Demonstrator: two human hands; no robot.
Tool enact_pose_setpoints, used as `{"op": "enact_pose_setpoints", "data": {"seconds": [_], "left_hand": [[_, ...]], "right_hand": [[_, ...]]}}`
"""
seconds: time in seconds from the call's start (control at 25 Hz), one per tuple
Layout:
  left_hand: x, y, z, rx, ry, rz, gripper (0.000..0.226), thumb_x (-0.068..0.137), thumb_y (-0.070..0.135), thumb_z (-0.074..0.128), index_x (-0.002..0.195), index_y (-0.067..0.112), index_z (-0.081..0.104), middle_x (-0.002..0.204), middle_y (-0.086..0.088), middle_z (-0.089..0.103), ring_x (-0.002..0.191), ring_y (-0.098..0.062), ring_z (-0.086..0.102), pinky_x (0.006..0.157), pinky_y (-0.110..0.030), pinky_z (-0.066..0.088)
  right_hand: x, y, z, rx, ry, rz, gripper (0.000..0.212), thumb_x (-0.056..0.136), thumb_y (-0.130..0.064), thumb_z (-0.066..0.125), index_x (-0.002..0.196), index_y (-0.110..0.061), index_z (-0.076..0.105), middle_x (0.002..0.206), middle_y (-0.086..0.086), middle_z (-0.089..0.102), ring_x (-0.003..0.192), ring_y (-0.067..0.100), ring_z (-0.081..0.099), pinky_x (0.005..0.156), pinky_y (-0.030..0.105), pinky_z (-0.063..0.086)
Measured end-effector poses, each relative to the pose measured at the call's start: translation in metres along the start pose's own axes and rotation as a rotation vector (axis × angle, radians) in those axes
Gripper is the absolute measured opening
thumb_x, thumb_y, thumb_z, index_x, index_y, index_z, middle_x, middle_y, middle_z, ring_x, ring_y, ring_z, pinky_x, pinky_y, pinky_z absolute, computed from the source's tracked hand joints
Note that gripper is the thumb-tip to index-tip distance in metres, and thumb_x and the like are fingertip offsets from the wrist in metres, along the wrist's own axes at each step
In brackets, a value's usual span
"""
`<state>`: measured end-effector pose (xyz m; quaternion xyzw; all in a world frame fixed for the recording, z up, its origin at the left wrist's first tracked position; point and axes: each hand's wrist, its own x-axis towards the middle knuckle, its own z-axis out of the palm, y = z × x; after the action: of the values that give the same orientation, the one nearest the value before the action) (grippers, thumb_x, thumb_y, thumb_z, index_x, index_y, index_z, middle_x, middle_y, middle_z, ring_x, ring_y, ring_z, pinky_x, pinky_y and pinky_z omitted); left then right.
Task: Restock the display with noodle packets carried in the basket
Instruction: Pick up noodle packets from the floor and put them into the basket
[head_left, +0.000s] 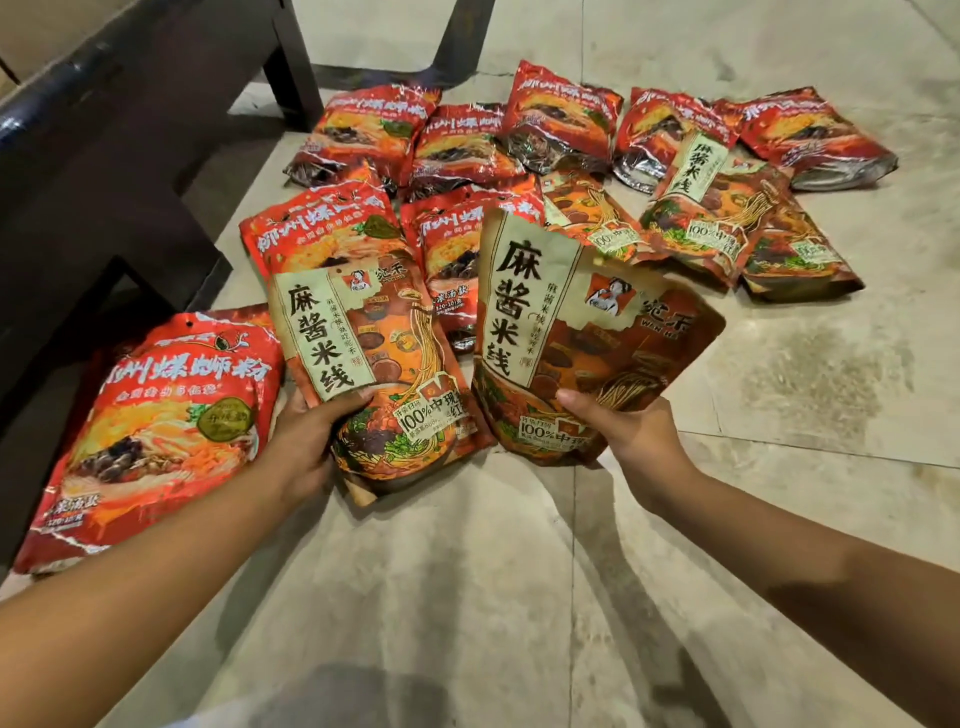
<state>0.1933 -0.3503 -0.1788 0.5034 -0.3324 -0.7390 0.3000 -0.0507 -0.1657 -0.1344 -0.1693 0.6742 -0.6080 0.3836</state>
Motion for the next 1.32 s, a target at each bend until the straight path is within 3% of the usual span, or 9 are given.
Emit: {"op": "enact_pose_setpoints", "data": {"seconds": [0.12,0.2,0.4,0.56,0.68,0.84,1.04,1.24,1.32], "left_hand": [[0.007,-0.014,-0.003,0.029,-0.063,-0.114,0.100,0.046,0.017,0.096,0.137,0.014,0.054,0.126,-0.014,0.066,0.114,-0.031,0.065,0.084,-0.044,0.059],[0.011,-0.023,-0.002,0.046,-0.091,-0.145,0.110,0.036,0.021,0.100,0.136,0.014,0.055,0.125,-0.014,0.067,0.113,-0.031,0.066,0.089,-0.050,0.055],[0.013,-0.028,0.013,0.093,0.072,-0.195,0.062,0.061,0.010,0.079,0.122,0.009,0.066,0.112,-0.014,0.073,0.097,-0.025,0.073,0.076,-0.041,0.061],[-0.031,-0.012,0.018,0.213,0.101,-0.285,0.049,0.073,0.008,0.076,0.121,0.009,0.066,0.110,-0.012,0.073,0.091,-0.022,0.074,0.064,-0.030,0.060],[-0.097,0.011,0.020,0.299,0.072,-0.371,0.042,0.076,0.005,0.072,0.118,0.008,0.067,0.110,-0.011,0.074,0.086,-0.019,0.075,0.063,-0.029,0.061],[-0.191,0.077,0.025,0.470,0.045,-0.422,0.056,0.060,0.012,0.079,0.115,0.007,0.069,0.110,-0.009,0.074,0.077,-0.016,0.073,0.057,-0.028,0.058],[-0.315,0.189,0.066,0.595,0.064,-0.427,0.049,0.066,-0.002,0.080,0.113,0.009,0.069,0.107,-0.007,0.075,0.096,-0.028,0.072,0.087,-0.043,0.056],[-0.417,0.256,0.123,0.681,-0.009,-0.462,0.037,0.068,-0.004,0.081,0.101,0.012,0.071,0.092,-0.005,0.077,0.076,-0.024,0.075,0.056,-0.033,0.058],[-0.451,0.271,0.140,0.679,-0.045,-0.463,0.040,0.065,-0.006,0.081,0.101,0.010,0.072,0.092,-0.006,0.077,0.081,-0.026,0.075,0.065,-0.034,0.058]], "right_hand": [[0.011,0.012,0.001,-0.102,0.015,0.052,0.043,0.065,-0.028,0.087,0.102,-0.012,0.072,0.089,0.003,0.077,0.079,0.030,0.072,0.052,0.036,0.048],[0.017,0.018,0.007,-0.118,0.029,0.071,0.046,0.067,-0.025,0.087,0.107,-0.008,0.070,0.087,0.005,0.076,0.065,0.022,0.070,0.045,0.028,0.043],[0.034,0.022,0.016,-0.049,0.116,0.091,0.034,0.077,-0.018,0.082,0.106,-0.005,0.070,0.094,0.010,0.076,0.076,0.030,0.074,0.054,0.038,0.058],[0.005,0.007,0.005,-0.018,0.181,0.233,0.017,0.078,-0.004,0.078,0.088,-0.013,0.069,0.074,-0.005,0.076,0.067,0.017,0.074,0.056,0.034,0.058],[-0.048,-0.008,-0.019,-0.077,0.145,0.362,0.021,0.075,0.000,0.079,0.086,-0.016,0.071,0.080,-0.006,0.076,0.076,0.016,0.075,0.068,0.037,0.060],[-0.134,-0.070,-0.060,-0.149,0.165,0.532,0.027,0.070,-0.001,0.083,0.086,-0.020,0.073,0.097,-0.001,0.076,0.082,0.013,0.074,0.082,0.042,0.060],[-0.226,-0.214,-0.091,-0.147,0.166,0.568,0.028,0.070,-0.001,0.082,0.088,-0.018,0.072,0.104,0.011,0.073,0.079,0.013,0.071,0.078,0.033,0.058],[-0.293,-0.313,-0.109,-0.173,0.062,0.561,0.022,0.071,-0.003,0.083,0.087,-0.015,0.074,0.088,-0.002,0.077,0.084,0.018,0.074,0.084,0.040,0.057],[-0.319,-0.346,-0.125,-0.179,0.065,0.548,0.024,0.071,-0.003,0.083,0.087,-0.018,0.073,0.084,-0.007,0.077,0.081,0.015,0.074,0.082,0.037,0.058]]}}
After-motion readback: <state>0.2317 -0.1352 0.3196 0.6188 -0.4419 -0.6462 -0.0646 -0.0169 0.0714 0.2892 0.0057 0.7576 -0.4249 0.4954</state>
